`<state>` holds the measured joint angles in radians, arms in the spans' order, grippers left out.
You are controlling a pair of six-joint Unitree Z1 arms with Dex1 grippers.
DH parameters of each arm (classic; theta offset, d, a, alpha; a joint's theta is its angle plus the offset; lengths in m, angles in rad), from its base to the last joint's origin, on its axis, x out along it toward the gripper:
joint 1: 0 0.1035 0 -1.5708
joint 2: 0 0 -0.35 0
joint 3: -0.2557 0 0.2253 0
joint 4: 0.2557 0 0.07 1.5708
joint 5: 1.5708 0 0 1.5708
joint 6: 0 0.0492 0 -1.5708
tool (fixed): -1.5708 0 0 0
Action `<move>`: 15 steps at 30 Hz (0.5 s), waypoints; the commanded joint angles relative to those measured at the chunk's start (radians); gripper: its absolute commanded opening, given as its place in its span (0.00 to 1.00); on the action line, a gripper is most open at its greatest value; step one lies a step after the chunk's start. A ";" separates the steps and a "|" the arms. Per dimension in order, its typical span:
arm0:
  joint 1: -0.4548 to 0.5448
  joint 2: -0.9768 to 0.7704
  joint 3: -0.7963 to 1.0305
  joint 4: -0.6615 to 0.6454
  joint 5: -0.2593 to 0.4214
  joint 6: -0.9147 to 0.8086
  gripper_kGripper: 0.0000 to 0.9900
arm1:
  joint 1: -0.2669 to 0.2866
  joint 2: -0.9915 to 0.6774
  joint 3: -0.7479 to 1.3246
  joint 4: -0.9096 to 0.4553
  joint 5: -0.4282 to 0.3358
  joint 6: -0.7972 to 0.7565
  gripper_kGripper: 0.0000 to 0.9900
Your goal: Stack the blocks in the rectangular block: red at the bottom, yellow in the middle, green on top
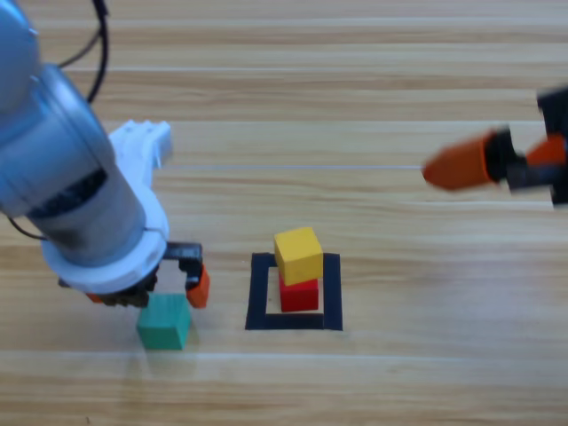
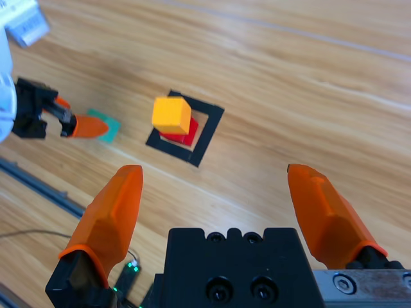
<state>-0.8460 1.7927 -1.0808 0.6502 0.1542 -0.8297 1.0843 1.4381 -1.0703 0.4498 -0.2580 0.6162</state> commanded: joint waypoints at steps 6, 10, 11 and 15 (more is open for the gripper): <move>0.022 0.155 0.001 -0.037 -0.008 -0.016 0.97 | -0.089 -0.044 0.165 -0.160 0.080 -0.064 1.00; 0.022 0.185 0.001 -0.049 -0.007 -0.016 0.97 | -0.089 0.022 0.142 -0.161 0.095 -0.099 1.00; 0.022 0.192 -0.001 -0.052 -0.007 -0.016 0.95 | -0.089 0.041 0.133 -0.160 0.106 -0.110 1.00; 0.022 0.202 0.004 -0.057 -0.007 -0.012 0.84 | -0.089 0.074 0.125 -0.155 0.117 -0.138 1.00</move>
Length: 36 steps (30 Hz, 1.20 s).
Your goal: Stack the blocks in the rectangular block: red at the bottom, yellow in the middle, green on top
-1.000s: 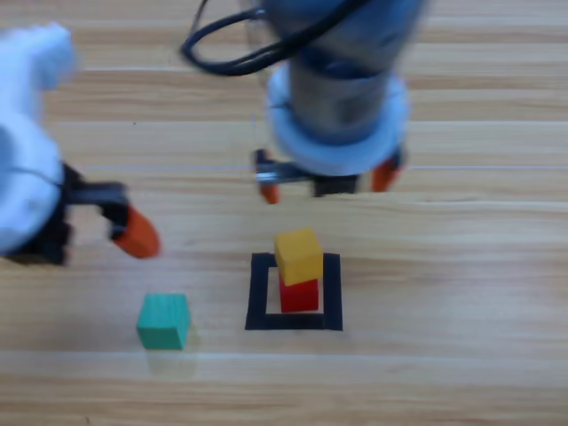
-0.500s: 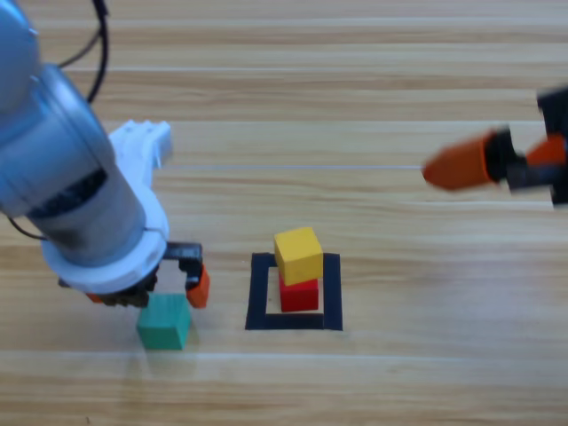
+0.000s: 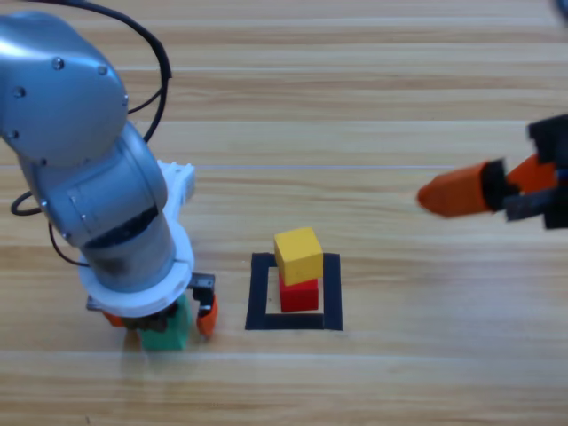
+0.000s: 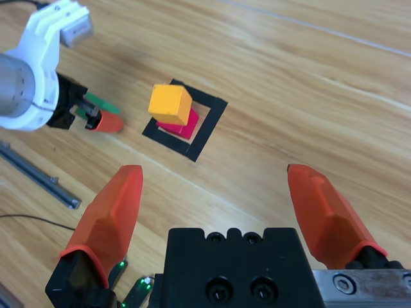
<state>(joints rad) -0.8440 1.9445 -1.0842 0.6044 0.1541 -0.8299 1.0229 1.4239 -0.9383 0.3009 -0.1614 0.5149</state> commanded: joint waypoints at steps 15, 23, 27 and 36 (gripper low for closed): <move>0.112 -0.153 -0.034 0.098 -0.001 0.104 0.06 | -0.027 0.096 0.006 0.007 0.020 -0.042 1.00; 0.034 -0.094 -0.514 0.442 0.013 0.149 0.04 | -0.027 0.098 0.024 -0.005 -0.015 -0.084 1.00; -0.029 0.005 -0.651 0.514 0.012 0.114 0.04 | -0.027 0.093 0.026 -0.006 -0.017 -0.084 1.00; -0.138 0.251 -0.965 0.678 0.031 -0.026 0.04 | -0.027 0.076 0.035 -0.006 -0.015 -0.087 1.00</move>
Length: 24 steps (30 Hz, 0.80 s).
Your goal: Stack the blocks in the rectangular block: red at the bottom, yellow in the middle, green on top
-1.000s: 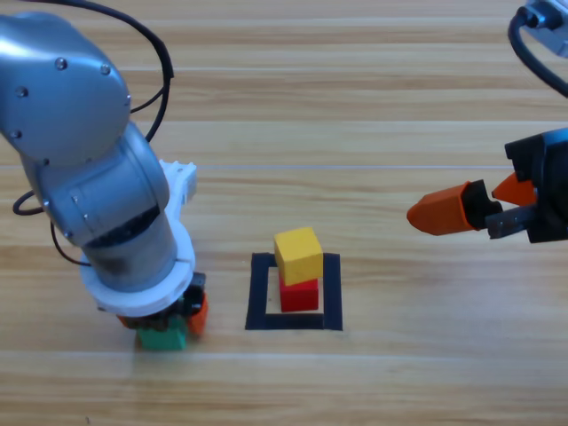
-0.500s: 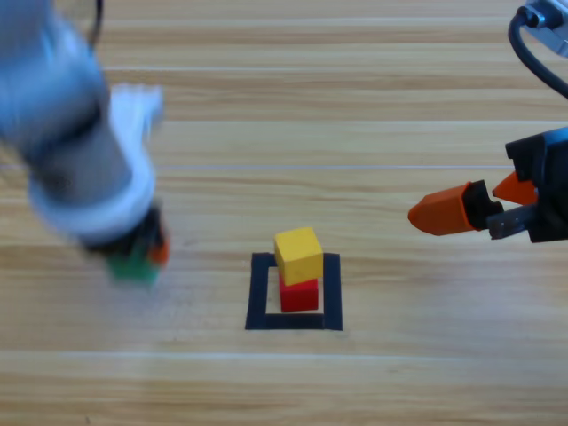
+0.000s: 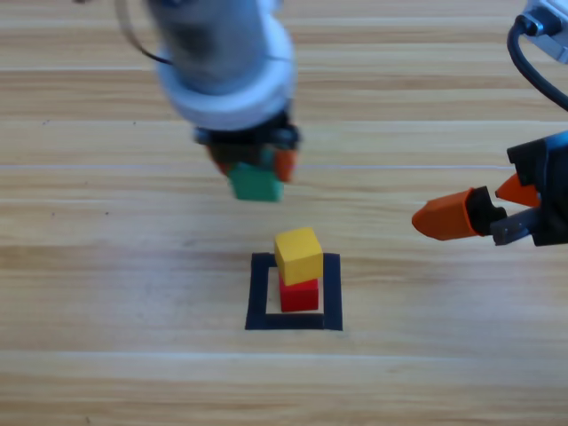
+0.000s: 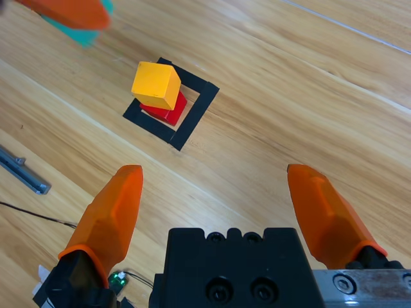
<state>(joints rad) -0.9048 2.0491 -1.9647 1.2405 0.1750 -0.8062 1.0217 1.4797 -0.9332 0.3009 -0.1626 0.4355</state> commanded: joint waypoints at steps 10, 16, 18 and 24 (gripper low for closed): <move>-0.083 0.178 -0.097 0.042 0.017 -0.139 0.04 | -0.026 0.024 0.033 -0.008 -0.012 -0.014 1.00; -0.082 0.207 -0.102 0.042 0.031 -0.188 0.04 | -0.026 0.027 0.031 -0.009 -0.008 -0.015 1.00; -0.080 0.214 -0.109 0.042 0.031 -0.195 0.04 | -0.026 0.027 0.033 -0.009 -0.008 -0.015 1.00; -0.071 0.226 -0.117 0.042 0.031 -0.202 0.04 | -0.026 0.025 0.034 -0.009 -0.006 -0.015 1.00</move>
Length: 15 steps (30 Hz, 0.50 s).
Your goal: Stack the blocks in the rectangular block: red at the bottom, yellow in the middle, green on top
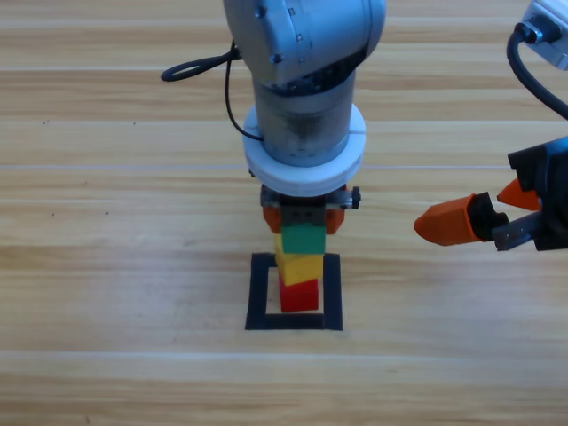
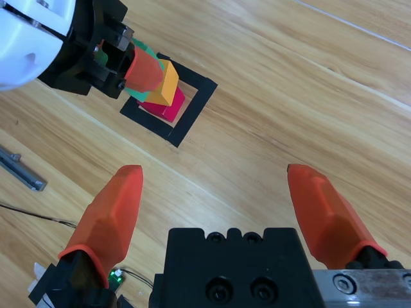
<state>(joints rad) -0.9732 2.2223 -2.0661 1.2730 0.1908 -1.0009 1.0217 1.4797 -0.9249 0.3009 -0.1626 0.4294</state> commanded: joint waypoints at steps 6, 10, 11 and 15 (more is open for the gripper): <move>0.014 0.054 -0.012 0.009 0.013 0.004 0.04 | -0.026 0.025 0.026 -0.009 -0.002 -0.011 1.00; 0.028 0.054 0.004 0.009 0.012 0.016 0.04 | -0.026 0.027 0.026 -0.009 0.002 -0.011 1.00; 0.031 0.056 0.007 0.009 0.010 0.021 0.04 | -0.026 0.027 0.026 -0.009 0.002 -0.011 1.00; 0.042 0.059 0.021 0.008 0.007 0.038 0.04 | -0.026 0.027 0.026 -0.009 0.005 -0.011 1.00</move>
<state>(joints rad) -0.9616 2.2238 -2.0764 1.2731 0.1908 -0.9844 1.0217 1.4797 -0.9245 0.3009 -0.1625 0.4283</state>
